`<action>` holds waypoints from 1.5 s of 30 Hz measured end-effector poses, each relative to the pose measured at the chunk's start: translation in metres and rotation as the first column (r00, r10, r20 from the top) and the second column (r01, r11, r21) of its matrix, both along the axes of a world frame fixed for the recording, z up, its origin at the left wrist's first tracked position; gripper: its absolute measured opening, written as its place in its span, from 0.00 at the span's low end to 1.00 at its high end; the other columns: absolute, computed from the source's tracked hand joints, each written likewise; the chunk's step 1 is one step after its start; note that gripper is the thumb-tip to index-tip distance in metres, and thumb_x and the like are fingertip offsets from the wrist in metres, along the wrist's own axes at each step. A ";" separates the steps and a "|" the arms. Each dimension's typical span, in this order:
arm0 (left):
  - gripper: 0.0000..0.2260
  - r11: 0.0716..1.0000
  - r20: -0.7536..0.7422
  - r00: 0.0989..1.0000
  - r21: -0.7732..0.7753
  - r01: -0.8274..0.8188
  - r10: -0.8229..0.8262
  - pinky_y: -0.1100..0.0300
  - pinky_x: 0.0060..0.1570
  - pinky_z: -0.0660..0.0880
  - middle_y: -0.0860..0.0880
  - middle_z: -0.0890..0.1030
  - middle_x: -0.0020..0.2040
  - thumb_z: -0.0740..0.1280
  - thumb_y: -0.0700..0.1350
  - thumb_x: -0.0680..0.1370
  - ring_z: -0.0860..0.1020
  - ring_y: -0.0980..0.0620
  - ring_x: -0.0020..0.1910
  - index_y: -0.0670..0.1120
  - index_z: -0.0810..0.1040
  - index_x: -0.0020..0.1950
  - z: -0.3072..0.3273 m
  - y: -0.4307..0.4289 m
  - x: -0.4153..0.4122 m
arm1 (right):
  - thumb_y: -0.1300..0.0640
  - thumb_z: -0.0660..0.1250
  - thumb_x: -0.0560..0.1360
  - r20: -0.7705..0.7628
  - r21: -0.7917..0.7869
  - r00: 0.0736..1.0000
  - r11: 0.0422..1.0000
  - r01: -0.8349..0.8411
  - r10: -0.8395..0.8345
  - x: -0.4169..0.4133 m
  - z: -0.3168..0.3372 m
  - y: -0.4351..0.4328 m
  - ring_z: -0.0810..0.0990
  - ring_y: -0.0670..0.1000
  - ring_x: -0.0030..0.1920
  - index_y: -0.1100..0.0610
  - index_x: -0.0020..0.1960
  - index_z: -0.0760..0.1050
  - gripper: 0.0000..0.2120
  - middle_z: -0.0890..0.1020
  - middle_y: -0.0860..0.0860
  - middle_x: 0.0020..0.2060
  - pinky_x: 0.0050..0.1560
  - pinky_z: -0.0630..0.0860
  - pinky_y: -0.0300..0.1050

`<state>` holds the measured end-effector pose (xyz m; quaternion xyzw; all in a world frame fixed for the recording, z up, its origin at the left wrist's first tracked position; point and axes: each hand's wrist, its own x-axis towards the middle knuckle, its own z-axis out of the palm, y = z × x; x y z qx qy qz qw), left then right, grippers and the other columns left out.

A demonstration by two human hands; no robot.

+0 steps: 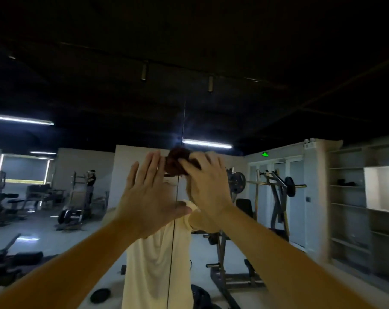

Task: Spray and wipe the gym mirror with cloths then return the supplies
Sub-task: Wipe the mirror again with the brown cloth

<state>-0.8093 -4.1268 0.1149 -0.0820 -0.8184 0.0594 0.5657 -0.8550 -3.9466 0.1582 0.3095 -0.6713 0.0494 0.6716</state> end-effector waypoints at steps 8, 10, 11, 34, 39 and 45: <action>0.55 0.999 0.197 0.980 0.036 0.016 -0.022 0.44 0.82 0.37 0.44 0.28 0.82 0.30 0.82 0.68 0.28 0.47 0.80 0.43 0.28 0.80 0.010 -0.009 0.015 | 0.48 0.77 0.72 0.023 0.419 0.981 0.893 0.164 -0.191 0.009 -0.056 0.074 0.75 0.54 0.60 0.49 0.65 0.78 0.24 0.79 0.50 0.60 0.62 0.74 0.54; 0.54 1.000 0.191 0.982 0.020 -0.001 -0.003 0.43 0.82 0.39 0.44 0.30 0.82 0.34 0.83 0.70 0.29 0.47 0.81 0.44 0.28 0.80 0.010 -0.009 0.015 | 0.50 0.70 0.75 0.107 0.244 0.966 0.948 0.205 -0.236 0.011 -0.020 0.087 0.77 0.56 0.61 0.51 0.65 0.78 0.19 0.80 0.52 0.60 0.64 0.73 0.55; 0.54 1.000 0.192 0.981 0.008 -0.019 0.017 0.43 0.82 0.38 0.44 0.30 0.82 0.36 0.83 0.70 0.29 0.46 0.81 0.44 0.26 0.79 0.010 -0.009 0.014 | 0.53 0.67 0.77 0.164 0.032 0.965 0.978 0.205 -0.207 0.009 0.001 0.093 0.77 0.56 0.61 0.52 0.65 0.77 0.17 0.80 0.53 0.60 0.64 0.73 0.54; 0.68 0.991 0.126 0.984 -0.048 -0.122 0.127 0.39 0.81 0.45 0.41 0.30 0.82 0.50 0.88 0.64 0.34 0.42 0.83 0.40 0.29 0.81 0.006 -0.002 0.005 | 0.58 0.65 0.81 0.302 -0.645 0.947 0.755 0.119 0.109 -0.022 -0.011 0.133 0.75 0.60 0.61 0.55 0.70 0.70 0.18 0.73 0.59 0.63 0.58 0.79 0.60; 0.68 0.984 0.143 0.974 -0.058 -0.168 0.175 0.40 0.81 0.42 0.40 0.30 0.82 0.48 0.88 0.64 0.33 0.41 0.82 0.38 0.32 0.82 0.008 -0.001 0.008 | 0.59 0.65 0.79 0.216 -0.676 0.965 0.736 0.038 0.148 -0.012 0.021 0.061 0.74 0.60 0.62 0.56 0.73 0.71 0.22 0.72 0.60 0.66 0.62 0.77 0.56; 0.65 0.978 0.153 0.967 -0.077 -0.194 0.204 0.41 0.82 0.44 0.39 0.33 0.83 0.46 0.87 0.67 0.35 0.42 0.83 0.38 0.37 0.83 0.009 -0.005 0.016 | 0.60 0.80 0.66 0.200 -0.135 0.973 0.987 -0.092 0.118 0.016 -0.028 -0.007 0.72 0.58 0.59 0.56 0.70 0.75 0.33 0.75 0.58 0.60 0.57 0.78 0.54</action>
